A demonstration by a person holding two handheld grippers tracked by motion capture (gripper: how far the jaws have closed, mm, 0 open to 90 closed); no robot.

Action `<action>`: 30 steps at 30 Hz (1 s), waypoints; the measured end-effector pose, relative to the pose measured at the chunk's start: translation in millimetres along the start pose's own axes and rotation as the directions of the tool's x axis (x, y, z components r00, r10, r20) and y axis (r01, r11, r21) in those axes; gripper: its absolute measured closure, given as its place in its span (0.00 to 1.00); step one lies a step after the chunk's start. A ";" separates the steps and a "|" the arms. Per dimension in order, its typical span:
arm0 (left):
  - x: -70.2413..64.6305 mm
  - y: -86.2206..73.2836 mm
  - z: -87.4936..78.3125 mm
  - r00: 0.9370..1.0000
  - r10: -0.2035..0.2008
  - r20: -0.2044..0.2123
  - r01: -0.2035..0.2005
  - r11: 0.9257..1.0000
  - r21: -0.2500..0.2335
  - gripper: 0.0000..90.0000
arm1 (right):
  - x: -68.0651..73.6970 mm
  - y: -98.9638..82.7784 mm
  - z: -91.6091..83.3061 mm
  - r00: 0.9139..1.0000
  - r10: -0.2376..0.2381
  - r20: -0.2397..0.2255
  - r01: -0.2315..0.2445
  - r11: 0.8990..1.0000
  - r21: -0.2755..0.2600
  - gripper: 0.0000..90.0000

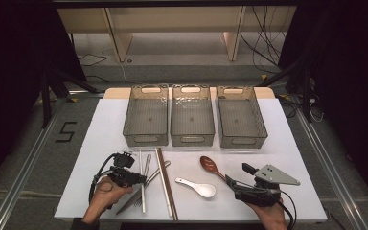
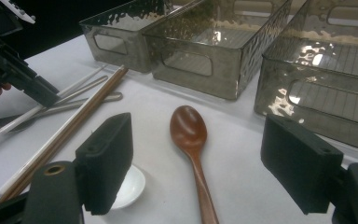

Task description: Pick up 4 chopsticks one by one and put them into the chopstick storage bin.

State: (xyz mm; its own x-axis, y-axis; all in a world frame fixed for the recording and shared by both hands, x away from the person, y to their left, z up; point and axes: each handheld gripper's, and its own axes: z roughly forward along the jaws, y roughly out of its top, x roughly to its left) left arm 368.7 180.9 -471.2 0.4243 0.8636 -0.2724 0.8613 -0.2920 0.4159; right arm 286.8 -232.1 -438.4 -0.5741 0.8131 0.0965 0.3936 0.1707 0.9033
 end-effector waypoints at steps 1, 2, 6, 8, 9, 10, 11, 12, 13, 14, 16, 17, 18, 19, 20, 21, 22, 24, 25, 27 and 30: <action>1.6 0.7 -0.1 1.000 -0.002 0.010 0.002 1.000 0.006 0.72 | -0.2 0.0 -0.1 1.000 0.000 0.000 0.000 1.000 -0.001 0.29; 2.7 1.2 -0.1 1.000 -0.002 0.017 0.002 1.000 0.010 0.72 | -0.3 0.0 -0.2 1.000 0.000 0.000 0.000 1.000 -0.002 0.29; 5.6 2.6 -0.6 0.999 -0.007 0.032 0.006 1.000 0.023 0.72 | -0.3 0.0 -0.3 1.000 -0.001 0.000 0.001 1.000 -0.002 0.29; 7.4 2.9 -1.3 0.999 -0.004 0.038 0.003 0.999 0.032 0.72 | -0.3 0.2 -0.8 1.000 -0.001 0.001 0.001 1.000 -0.004 0.29; 8.4 2.9 -1.3 0.999 -0.015 0.046 0.013 0.999 0.031 0.73 | -0.5 0.3 -0.9 1.000 0.000 0.000 0.000 1.000 -0.005 0.29; 9.8 2.9 -1.5 0.998 -0.022 0.054 0.020 0.999 0.033 0.73 | -0.6 0.3 -1.0 1.000 0.001 0.001 -0.001 1.000 -0.004 0.29; 10.4 2.9 -1.5 0.998 -0.024 0.057 0.022 0.999 0.033 0.73 | -0.5 0.3 -1.2 1.000 0.002 0.001 -0.002 1.000 -0.004 0.29; 10.4 2.9 -1.5 0.998 -0.024 0.057 0.022 0.999 0.033 0.73 | -0.5 0.3 -1.2 1.000 0.002 0.001 -0.002 1.000 -0.004 0.29; 11.1 3.5 -1.4 0.998 -0.027 0.062 0.025 0.999 0.035 0.73 | -0.6 0.3 -0.9 1.000 0.001 0.000 -0.001 1.000 -0.005 0.29; 12.0 3.7 -1.4 0.997 -0.028 0.067 0.026 0.999 0.037 0.74 | -0.5 0.4 -0.7 1.000 0.001 -0.001 -0.001 1.000 -0.005 0.29; 13.8 3.6 -1.9 0.997 -0.032 0.075 0.029 0.999 0.040 0.74 | -0.1 0.4 -0.7 1.000 -0.001 0.000 0.001 1.000 -0.004 0.29; 13.0 3.7 -1.9 0.997 -0.032 0.070 0.029 0.999 0.039 0.74 | -0.1 0.4 -0.9 1.000 0.000 0.000 0.000 1.000 -0.005 0.29; 12.3 3.9 -2.2 0.998 -0.027 0.062 0.025 0.999 0.042 0.74 | -0.4 0.5 -1.0 1.000 0.001 0.000 -0.001 1.000 -0.005 0.29; 12.4 4.0 -2.7 0.998 -0.026 0.059 0.023 0.999 0.044 0.74 | -0.5 0.5 -1.1 1.000 0.002 0.000 -0.002 1.000 -0.005 0.29; 13.3 4.0 -3.3 0.998 -0.020 0.058 0.017 0.999 0.051 0.74 | -0.6 0.5 -1.2 1.000 0.003 0.000 -0.003 1.000 -0.005 0.29; 13.4 3.7 -3.8 0.998 -0.022 0.056 0.019 0.998 0.051 0.75 | -0.6 0.5 -1.4 1.000 0.002 0.001 -0.002 1.000 -0.005 0.29; 12.7 3.7 -4.7 0.999 -0.018 0.046 0.016 0.998 0.055 0.75 | -0.6 0.6 -1.7 1.000 0.001 0.002 -0.001 1.000 -0.004 0.29; 10.8 4.4 -6.1 1.000 -0.004 0.024 0.003 0.998 0.063 0.75 | -0.6 0.6 -1.8 1.000 0.002 0.001 -0.002 1.000 -0.005 0.29; 10.8 4.6 -6.5 1.000 -0.002 0.025 0.001 0.998 0.066 0.76 | -0.7 0.6 -1.7 1.000 0.003 0.000 -0.003 1.000 -0.004 0.29; 12.5 5.0 -7.6 0.999 -0.002 0.033 -0.001 0.997 0.078 0.76 | -0.5 0.6 -1.7 1.000 0.002 0.000 -0.002 1.000 -0.004 0.29; 13.5 5.7 -10.1 1.000 0.009 0.018 -0.011 0.995 0.097 0.77 | -0.7 0.7 -2.1 1.000 0.003 0.001 -0.003 1.000 -0.005 0.29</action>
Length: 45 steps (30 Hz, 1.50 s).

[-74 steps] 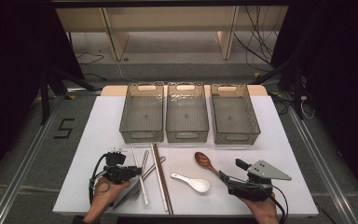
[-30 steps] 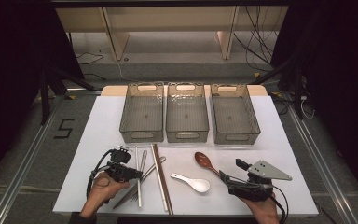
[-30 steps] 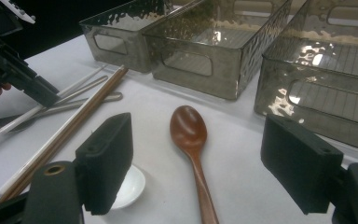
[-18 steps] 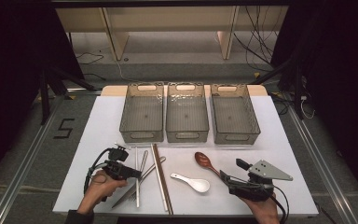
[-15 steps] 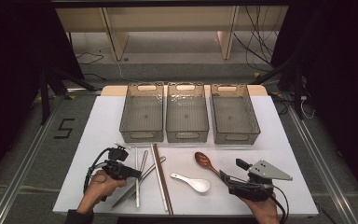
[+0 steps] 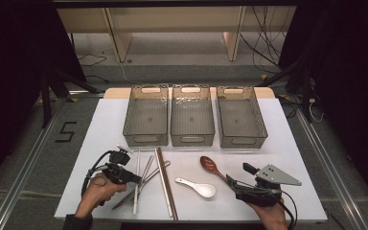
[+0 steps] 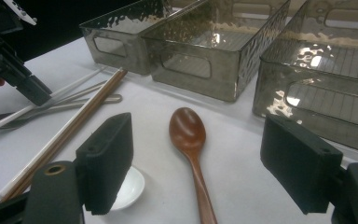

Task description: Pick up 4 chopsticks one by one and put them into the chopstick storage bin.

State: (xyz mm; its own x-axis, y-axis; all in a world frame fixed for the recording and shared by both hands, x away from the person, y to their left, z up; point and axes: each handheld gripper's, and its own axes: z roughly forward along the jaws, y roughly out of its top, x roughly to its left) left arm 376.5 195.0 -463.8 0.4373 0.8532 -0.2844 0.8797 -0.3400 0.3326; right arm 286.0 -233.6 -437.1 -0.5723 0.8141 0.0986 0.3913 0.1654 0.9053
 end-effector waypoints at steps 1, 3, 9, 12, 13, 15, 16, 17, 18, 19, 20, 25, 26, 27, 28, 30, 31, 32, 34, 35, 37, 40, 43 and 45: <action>-1.7 0.2 -0.3 1.000 0.010 -0.016 -0.009 1.000 0.006 0.77 | -0.2 -0.1 0.2 1.000 0.001 0.000 -0.001 1.000 0.000 0.29; -3.6 1.2 0.3 0.999 0.023 -0.030 -0.022 1.000 0.017 0.77 | -0.1 -0.2 0.4 1.000 0.000 0.000 0.000 1.000 0.002 0.29; -6.3 1.1 4.6 0.999 0.022 -0.046 -0.022 1.000 0.013 0.76 | 0.3 -0.2 0.6 1.000 -0.001 0.001 0.001 1.000 0.002 0.29; -5.1 0.1 4.5 0.999 0.011 -0.038 -0.010 1.000 0.009 0.77 | 0.7 0.0 0.4 1.000 -0.002 0.002 0.002 1.000 -0.002 0.29; -4.7 -0.5 4.5 0.999 0.004 -0.035 -0.004 1.000 0.005 0.77 | 0.6 0.0 0.5 1.000 -0.001 0.001 0.001 1.000 -0.001 0.29; -3.4 -1.5 4.6 1.000 -0.003 -0.023 0.003 1.000 -0.004 0.78 | 0.7 -0.1 0.8 1.000 -0.001 0.002 0.001 1.000 -0.001 0.29; -3.4 -1.5 4.6 1.000 -0.003 -0.023 0.003 1.000 -0.004 0.78 | 0.7 0.0 0.6 1.000 -0.002 0.002 0.002 1.000 -0.002 0.29; -2.2 -1.9 4.7 1.000 -0.010 -0.013 0.010 1.000 -0.008 0.79 | 0.6 0.1 0.3 1.000 -0.003 0.002 0.003 1.000 -0.002 0.29; -0.9 -3.2 4.6 1.000 -0.020 0.000 0.020 1.000 -0.017 0.79 | 0.5 0.2 0.2 1.000 -0.003 0.003 0.003 1.000 -0.003 0.29; -0.6 -3.4 4.6 1.000 -0.025 0.009 0.025 0.999 -0.022 0.80 | 0.3 0.2 0.0 1.000 -0.002 0.003 0.002 1.000 -0.001 0.29; -0.5 -3.5 4.8 0.999 -0.034 0.020 0.035 0.999 -0.032 0.81 | 0.2 0.2 0.1 1.000 -0.001 0.004 0.001 1.000 -0.001 0.29; -0.5 -3.6 4.9 0.998 -0.042 0.036 0.043 0.998 -0.048 0.82 | 0.3 0.2 0.6 1.000 -0.002 0.004 0.002 1.000 -0.001 0.29; 0.1 -3.9 5.5 0.997 -0.054 0.045 0.057 0.997 -0.057 0.83 | 0.2 0.2 0.5 1.000 -0.003 0.004 0.003 1.000 0.000 0.29; 1.0 -4.1 5.4 0.997 -0.059 0.051 0.062 0.997 -0.056 0.83 | 0.1 0.2 0.4 1.000 -0.002 0.004 0.002 1.000 -0.001 0.29; 2.0 -4.6 5.5 0.996 -0.063 0.059 0.066 0.996 -0.059 0.83 | 0.1 0.2 0.3 1.000 -0.002 0.004 0.002 1.000 -0.002 0.29; 2.5 -5.2 5.9 0.995 -0.070 0.065 0.074 0.995 -0.067 0.84 | 0.1 0.2 0.3 1.000 0.000 0.003 0.000 1.000 -0.003 0.29; 1.8 -5.3 5.9 0.996 -0.071 0.062 0.075 0.995 -0.069 0.84 | 0.0 0.2 0.3 1.000 0.001 0.003 -0.001 1.000 -0.002 0.29; 0.9 -5.3 6.0 0.996 -0.070 0.058 0.074 0.995 -0.073 0.84 | -0.1 0.1 0.4 1.000 0.000 0.003 0.000 1.000 -0.002 0.29; 0.4 -5.2 6.1 0.996 -0.072 0.056 0.076 0.994 -0.075 0.84 | 0.0 0.1 0.6 1.000 -0.001 0.005 0.001 1.000 -0.003 0.29; 0.0 -5.4 6.0 0.996 -0.070 0.055 0.074 0.994 -0.077 0.84 | 0.0 0.2 0.5 1.000 0.000 0.004 0.000 1.000 -0.003 0.29; -2.6 -5.3 5.0 0.998 -0.057 0.042 0.060 0.995 -0.076 0.84 | 0.1 0.2 0.3 1.000 -0.001 0.005 0.001 1.000 -0.003 0.29; -5.6 -5.3 4.1 0.998 -0.044 0.036 0.046 0.996 -0.071 0.84 | -0.1 0.3 0.1 1.000 0.000 0.005 0.000 1.000 -0.006 0.29; -11.7 -6.2 4.6 0.999 -0.013 0.046 0.016 0.999 -0.048 0.86 | -0.2 0.4 0.0 1.000 -0.002 0.005 0.002 1.000 -0.009 0.29; -15.0 -5.4 4.2 1.000 0.003 0.022 -0.003 0.999 -0.041 0.86 | -0.3 0.3 -0.1 1.000 -0.003 0.005 0.003 1.000 -0.009 0.29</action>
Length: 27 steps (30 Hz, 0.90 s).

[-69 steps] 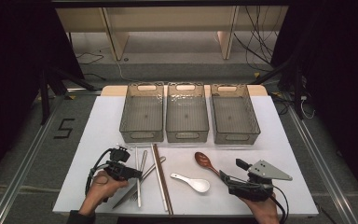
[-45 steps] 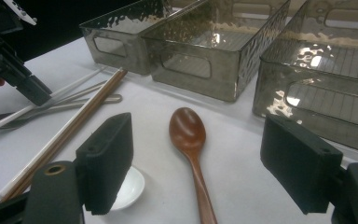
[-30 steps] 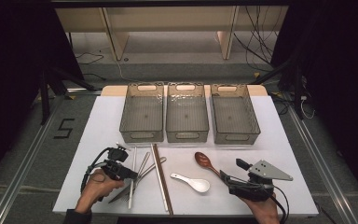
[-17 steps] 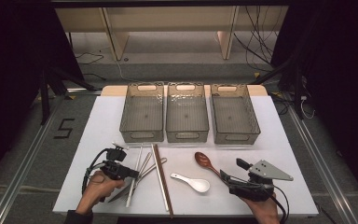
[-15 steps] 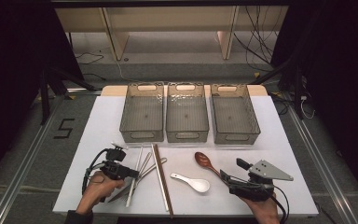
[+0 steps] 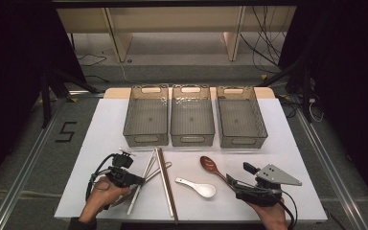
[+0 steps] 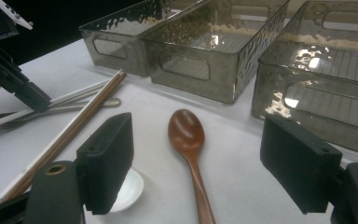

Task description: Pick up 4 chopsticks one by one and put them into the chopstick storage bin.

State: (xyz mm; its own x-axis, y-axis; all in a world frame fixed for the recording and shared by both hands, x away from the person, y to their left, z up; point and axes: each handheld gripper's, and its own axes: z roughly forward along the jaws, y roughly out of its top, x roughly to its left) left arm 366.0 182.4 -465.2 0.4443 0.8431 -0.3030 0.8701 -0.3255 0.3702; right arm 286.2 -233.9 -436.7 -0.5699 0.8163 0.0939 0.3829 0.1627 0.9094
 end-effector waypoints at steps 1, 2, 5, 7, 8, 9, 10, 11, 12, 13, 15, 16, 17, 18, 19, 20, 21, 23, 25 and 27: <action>-0.7 0.3 0.0 1.000 0.004 -0.005 -0.004 1.000 0.002 0.86 | 0.0 0.0 0.0 1.000 0.000 0.000 0.000 1.000 0.000 0.29; -1.8 0.3 0.1 1.000 0.007 -0.010 -0.007 1.000 0.001 0.86 | 0.2 0.0 -0.1 1.000 0.000 -0.001 0.000 1.000 0.000 0.29; -4.3 0.2 -0.2 1.000 0.023 -0.021 -0.023 1.000 0.014 0.86 | 0.5 0.1 0.0 1.000 0.002 -0.001 -0.002 1.000 0.000 0.29; -5.7 -0.1 0.0 0.999 0.033 -0.030 -0.032 0.999 0.026 0.85 | 0.3 0.0 0.0 1.000 0.001 -0.001 -0.001 1.000 0.001 0.29; -6.7 -0.1 1.2 0.998 0.042 -0.037 -0.040 0.998 0.040 0.84 | 0.2 0.1 0.0 1.000 0.001 0.000 -0.001 1.000 0.000 0.29; -7.5 -0.1 3.2 0.998 0.047 -0.046 -0.045 0.998 0.052 0.82 | 0.1 0.1 0.1 1.000 0.000 0.000 0.000 1.000 -0.001 0.29; -7.6 -0.3 4.9 0.998 0.049 -0.046 -0.047 0.997 0.057 0.80 | 0.2 0.1 0.2 1.000 0.001 0.000 -0.001 1.000 0.000 0.29; -7.6 -0.3 4.9 0.998 0.049 -0.046 -0.047 0.997 0.057 0.79 | 0.4 0.0 0.3 1.000 0.002 -0.001 -0.002 1.000 0.002 0.29; -6.3 -0.2 4.5 0.998 0.049 -0.041 -0.047 0.997 0.056 0.80 | 0.5 0.1 0.2 1.000 0.002 -0.002 -0.002 1.000 0.003 0.29; -5.7 -0.3 4.2 0.998 0.055 -0.039 -0.053 0.997 0.058 0.81 | 0.5 0.2 0.0 1.000 0.001 -0.002 -0.001 1.000 0.002 0.29; -5.7 -0.7 3.3 0.997 0.060 -0.040 -0.058 0.997 0.051 0.82 | 0.3 0.2 0.2 1.000 0.002 -0.001 -0.002 1.000 0.000 0.30; -5.7 -0.6 3.3 0.998 0.055 -0.038 -0.053 0.997 0.048 0.83 | 0.2 0.1 0.2 1.000 0.001 -0.001 -0.001 1.000 0.000 0.30; -5.3 -0.6 3.1 0.998 0.054 -0.036 -0.053 0.997 0.048 0.83 | 0.1 0.1 0.2 1.000 0.000 -0.001 0.000 1.000 -0.001 0.30; -5.0 -0.9 3.0 0.998 0.052 -0.034 -0.051 0.998 0.045 0.83 | 0.1 0.1 0.1 1.000 0.000 0.000 0.000 1.000 -0.001 0.30; -4.8 -1.0 2.9 0.998 0.050 -0.033 -0.049 0.998 0.040 0.84 | 0.2 0.2 0.1 1.000 0.000 0.000 0.000 1.000 -0.001 0.30; -4.3 -1.1 2.7 0.998 0.047 -0.030 -0.046 0.998 0.037 0.84 | 0.2 0.2 0.0 1.000 0.000 -0.001 0.000 1.000 -0.001 0.30; -3.7 -1.0 2.4 0.998 0.051 -0.028 -0.050 0.998 0.040 0.84 | 0.2 0.2 0.1 1.000 0.001 -0.001 -0.001 1.000 0.000 0.30; -3.4 -1.0 2.3 0.999 0.041 -0.022 -0.040 0.999 0.034 0.84 | 0.2 0.2 0.2 1.000 0.000 -0.001 0.000 1.000 0.000 0.30; -3.0 -1.1 2.3 0.999 0.040 -0.020 -0.039 0.999 0.033 0.84 | 0.0 0.2 0.2 1.000 -0.001 0.000 0.001 1.000 -0.001 0.30; -1.7 -1.1 1.7 0.999 0.031 -0.009 -0.031 0.999 0.022 0.85 | -0.1 0.1 0.2 1.000 -0.001 -0.001 0.001 1.000 0.000 0.30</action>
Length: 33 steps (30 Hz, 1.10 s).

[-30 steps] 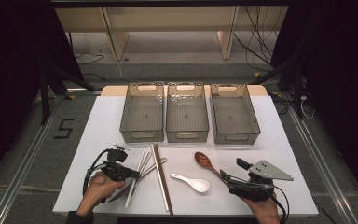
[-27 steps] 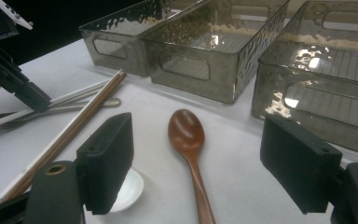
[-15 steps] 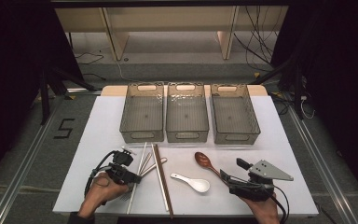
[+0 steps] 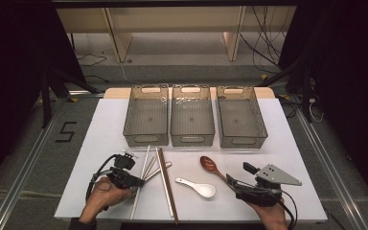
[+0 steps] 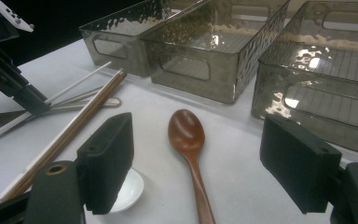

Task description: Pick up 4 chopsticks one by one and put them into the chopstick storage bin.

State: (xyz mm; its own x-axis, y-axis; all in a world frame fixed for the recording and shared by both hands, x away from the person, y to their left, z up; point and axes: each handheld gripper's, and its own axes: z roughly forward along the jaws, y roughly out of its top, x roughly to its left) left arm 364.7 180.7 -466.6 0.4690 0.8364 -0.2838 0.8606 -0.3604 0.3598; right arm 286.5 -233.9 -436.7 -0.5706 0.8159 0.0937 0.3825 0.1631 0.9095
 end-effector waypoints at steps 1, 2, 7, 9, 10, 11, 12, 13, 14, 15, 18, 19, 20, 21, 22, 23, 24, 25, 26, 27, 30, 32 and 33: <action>0.7 0.0 -0.2 1.000 -0.006 0.005 0.006 1.000 -0.003 0.85 | 0.0 0.0 -0.1 1.000 0.000 0.000 0.000 1.000 -0.001 0.30; 1.4 -0.1 -0.5 1.000 -0.007 0.009 0.007 1.000 -0.004 0.86 | 0.1 0.0 -0.2 1.000 0.000 0.001 0.000 1.000 -0.002 0.30; 3.2 -0.3 -1.8 0.999 -0.020 0.025 0.021 1.000 -0.023 0.86 | 0.0 0.0 -0.4 1.000 -0.001 0.000 0.001 1.000 -0.001 0.30; 4.7 -0.2 -4.1 0.999 -0.027 0.043 0.028 0.999 -0.041 0.87 | 0.0 0.1 -0.4 1.000 -0.001 0.000 0.001 1.000 -0.001 0.30; 4.7 0.1 -5.5 0.996 -0.034 0.079 0.038 0.998 -0.050 0.89 | 0.1 0.1 -0.5 1.000 0.000 0.000 0.000 1.000 -0.001 0.30; 4.3 0.5 -7.4 0.995 -0.026 0.097 0.031 0.998 -0.052 0.91 | 0.1 0.0 -0.5 1.000 0.000 0.000 0.000 1.000 -0.001 0.30; 2.8 0.9 -8.2 0.995 -0.019 0.097 0.025 0.998 -0.057 0.92 | 0.0 0.0 -0.4 1.000 -0.001 0.000 0.001 1.000 -0.001 0.30; 2.8 0.9 -8.2 0.995 -0.019 0.097 0.025 0.998 -0.057 0.93 | 0.0 0.0 -0.4 1.000 -0.001 0.000 0.001 1.000 -0.001 0.30; 1.7 1.2 -8.3 0.995 -0.014 0.095 0.020 0.998 -0.057 0.93 | 0.0 0.0 -0.4 1.000 -0.001 -0.001 0.001 1.000 -0.001 0.30; 0.4 1.1 -8.9 0.995 -0.009 0.096 0.015 0.998 -0.060 0.93 | 0.1 0.0 -0.5 1.000 0.000 -0.001 0.000 1.000 0.000 0.30; -1.5 0.9 -12.7 0.995 -0.002 0.096 0.009 0.997 -0.072 0.93 | 0.0 0.2 -0.8 1.000 0.002 0.000 -0.002 1.000 -0.002 0.30; -2.5 1.1 -14.0 0.995 0.002 0.101 0.005 0.997 -0.074 0.94 | -0.1 0.1 -0.7 1.000 0.003 -0.001 -0.003 1.000 -0.002 0.30; -3.5 1.4 -15.6 0.993 0.004 0.114 0.005 0.997 -0.079 0.94 | -0.2 0.0 -0.5 1.000 0.000 -0.003 0.000 1.000 -0.001 0.30; -4.5 1.8 -17.2 0.992 0.012 0.123 -0.001 0.996 -0.089 0.94 | 0.0 0.0 -0.3 1.000 0.000 -0.003 0.000 1.000 -0.001 0.30; -6.7 2.4 -18.7 0.992 0.015 0.124 -0.004 0.996 -0.093 0.94 | 0.1 0.0 -0.2 1.000 -0.001 -0.004 0.001 1.000 -0.001 0.30; -8.6 3.2 -20.3 0.992 0.023 0.123 -0.011 0.995 -0.099 0.94 | 0.2 0.1 -0.2 1.000 -0.001 -0.004 0.001 1.000 -0.001 0.30; -10.5 4.0 -22.1 0.992 0.027 0.125 -0.013 0.994 -0.107 0.94 | 0.3 0.1 -0.2 1.000 -0.001 -0.004 0.001 1.000 -0.002 0.30; -12.7 5.0 -23.9 0.991 0.032 0.129 -0.017 0.993 -0.114 0.94 | 0.2 0.1 -0.4 1.000 0.000 -0.004 0.000 1.000 -0.003 0.30; -14.5 6.2 -26.4 0.991 0.042 0.130 -0.027 0.993 -0.119 0.94 | 0.4 0.1 -0.7 1.000 0.002 -0.003 -0.002 1.000 -0.004 0.30; -16.4 7.5 -28.7 0.990 0.047 0.130 -0.029 0.991 -0.133 0.94 | 0.2 0.2 -0.9 1.000 0.001 -0.003 -0.001 1.000 -0.006 0.30; -19.6 12.4 -34.8 0.990 0.058 0.125 -0.038 0.986 -0.161 0.94 | 0.1 0.2 -1.1 1.000 0.004 -0.004 -0.004 1.000 -0.005 0.30; -18.6 15.6 -38.0 0.991 0.065 0.121 -0.043 0.984 -0.171 0.94 | 0.2 0.1 -1.1 1.000 0.003 -0.004 -0.003 1.000 -0.007 0.30; -18.0 17.2 -39.2 0.991 0.067 0.120 -0.045 0.983 -0.176 0.94 | 0.2 0.2 -1.2 1.000 0.004 -0.004 -0.004 1.000 -0.007 0.30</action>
State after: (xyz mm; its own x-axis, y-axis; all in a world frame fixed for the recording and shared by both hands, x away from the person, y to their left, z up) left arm 363.2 175.6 -420.5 0.5456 0.7550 -0.3637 0.7904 -0.3192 0.5229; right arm 285.6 -234.3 -436.1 -0.5722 0.8141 0.0992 0.3794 0.1556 0.9120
